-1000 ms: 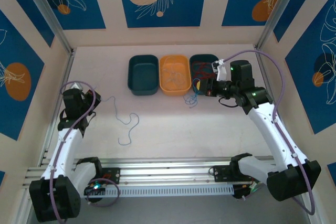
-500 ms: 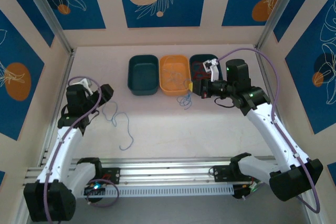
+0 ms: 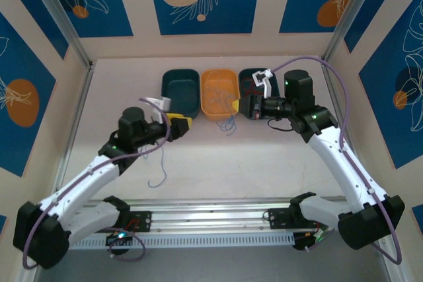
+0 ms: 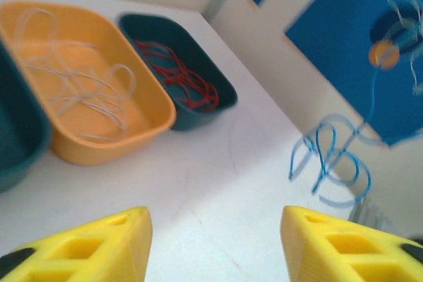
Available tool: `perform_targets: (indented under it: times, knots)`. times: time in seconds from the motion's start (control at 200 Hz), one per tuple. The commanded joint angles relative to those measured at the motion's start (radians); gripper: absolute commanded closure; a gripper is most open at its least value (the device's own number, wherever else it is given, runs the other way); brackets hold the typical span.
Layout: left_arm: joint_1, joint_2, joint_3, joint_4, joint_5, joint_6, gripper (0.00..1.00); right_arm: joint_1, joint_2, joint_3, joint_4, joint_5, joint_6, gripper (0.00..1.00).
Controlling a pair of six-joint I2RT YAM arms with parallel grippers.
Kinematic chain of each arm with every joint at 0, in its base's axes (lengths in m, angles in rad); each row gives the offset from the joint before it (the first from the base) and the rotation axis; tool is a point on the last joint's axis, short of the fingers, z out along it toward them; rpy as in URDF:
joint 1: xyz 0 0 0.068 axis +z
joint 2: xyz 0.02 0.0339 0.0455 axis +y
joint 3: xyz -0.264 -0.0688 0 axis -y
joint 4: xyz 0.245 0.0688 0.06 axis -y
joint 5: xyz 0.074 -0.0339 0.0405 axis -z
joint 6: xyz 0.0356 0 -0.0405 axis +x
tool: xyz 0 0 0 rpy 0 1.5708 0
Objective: Untangle the cables
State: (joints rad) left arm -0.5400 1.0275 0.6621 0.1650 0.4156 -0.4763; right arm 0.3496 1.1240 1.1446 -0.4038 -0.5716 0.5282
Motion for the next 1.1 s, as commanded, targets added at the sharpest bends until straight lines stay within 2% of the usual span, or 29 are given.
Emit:
perform_targets:
  times: [0.0, 0.15, 0.29, 0.795, 0.875, 0.975, 1.095]
  knots:
    - [-0.077, 0.077, 0.051, 0.095, 0.052, 0.114, 0.5, 0.009, 0.012, 0.03, 0.032, -0.056, 0.038, 1.0]
    - [-0.145, 0.177, 0.102, 0.106, 0.082, 0.184, 0.53, 0.016, 0.027, 0.032, 0.042, -0.072, 0.056, 1.0]
    - [-0.152, 0.236, 0.117, 0.134, 0.067, 0.177, 0.66, 0.019, 0.03, 0.032, 0.049, -0.081, 0.062, 1.0]
    - [-0.16, 0.272, 0.129, 0.193, 0.084, 0.154, 0.71, 0.036, 0.05, 0.038, 0.082, -0.113, 0.085, 1.0]
    - [-0.159, 0.278, 0.129, 0.21, 0.083, 0.146, 0.76, 0.04, 0.058, 0.042, 0.083, -0.12, 0.086, 1.0]
    - [-0.159, 0.28, 0.126, 0.234, 0.077, 0.128, 0.87, 0.042, 0.066, 0.05, 0.072, -0.116, 0.08, 1.0]
    - [-0.158, 0.266, 0.114, 0.229, 0.018, 0.111, 0.98, 0.037, 0.063, 0.059, 0.023, -0.072, 0.059, 1.0]
